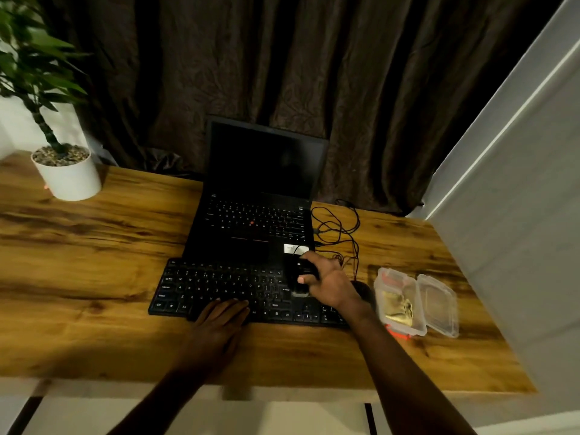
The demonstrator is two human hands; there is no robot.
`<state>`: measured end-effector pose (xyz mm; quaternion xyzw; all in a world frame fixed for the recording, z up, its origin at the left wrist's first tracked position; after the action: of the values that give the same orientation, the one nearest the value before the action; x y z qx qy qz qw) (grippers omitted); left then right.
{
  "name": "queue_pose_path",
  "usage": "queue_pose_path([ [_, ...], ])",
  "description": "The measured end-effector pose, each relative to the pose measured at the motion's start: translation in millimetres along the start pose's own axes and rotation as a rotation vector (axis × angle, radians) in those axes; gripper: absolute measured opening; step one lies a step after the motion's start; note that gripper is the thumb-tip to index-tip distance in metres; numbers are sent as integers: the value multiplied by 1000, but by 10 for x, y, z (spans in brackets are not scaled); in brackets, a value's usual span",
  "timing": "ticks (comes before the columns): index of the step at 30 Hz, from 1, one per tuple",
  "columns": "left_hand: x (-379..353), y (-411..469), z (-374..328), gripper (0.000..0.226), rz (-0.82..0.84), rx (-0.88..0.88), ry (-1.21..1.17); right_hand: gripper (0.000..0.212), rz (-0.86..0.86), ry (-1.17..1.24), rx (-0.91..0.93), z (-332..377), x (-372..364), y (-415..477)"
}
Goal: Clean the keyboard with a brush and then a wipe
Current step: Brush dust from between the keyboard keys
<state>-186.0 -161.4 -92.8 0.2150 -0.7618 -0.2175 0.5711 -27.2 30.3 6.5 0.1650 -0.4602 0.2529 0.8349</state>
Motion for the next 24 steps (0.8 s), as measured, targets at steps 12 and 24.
queue_pose_path([
  [12,38,10,-37,60,-4,-5,-1,47,-19,-90,23,-160,206,82],
  [24,-9,-1,-5,45,32,0,17,46,-47,-93,-44,-290,344,123],
])
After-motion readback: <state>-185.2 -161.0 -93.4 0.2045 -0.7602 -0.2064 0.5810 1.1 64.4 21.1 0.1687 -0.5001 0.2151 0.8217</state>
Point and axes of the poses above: each hand's wrist, its own y-axis towards the middle knuckle, its own x-axis out of the back of the hand, z = x × y, the point moved 6 cm from there along y, towards the middle knuckle, and after that the axes turned 8 degrees about -z, right-handed, at the moved point
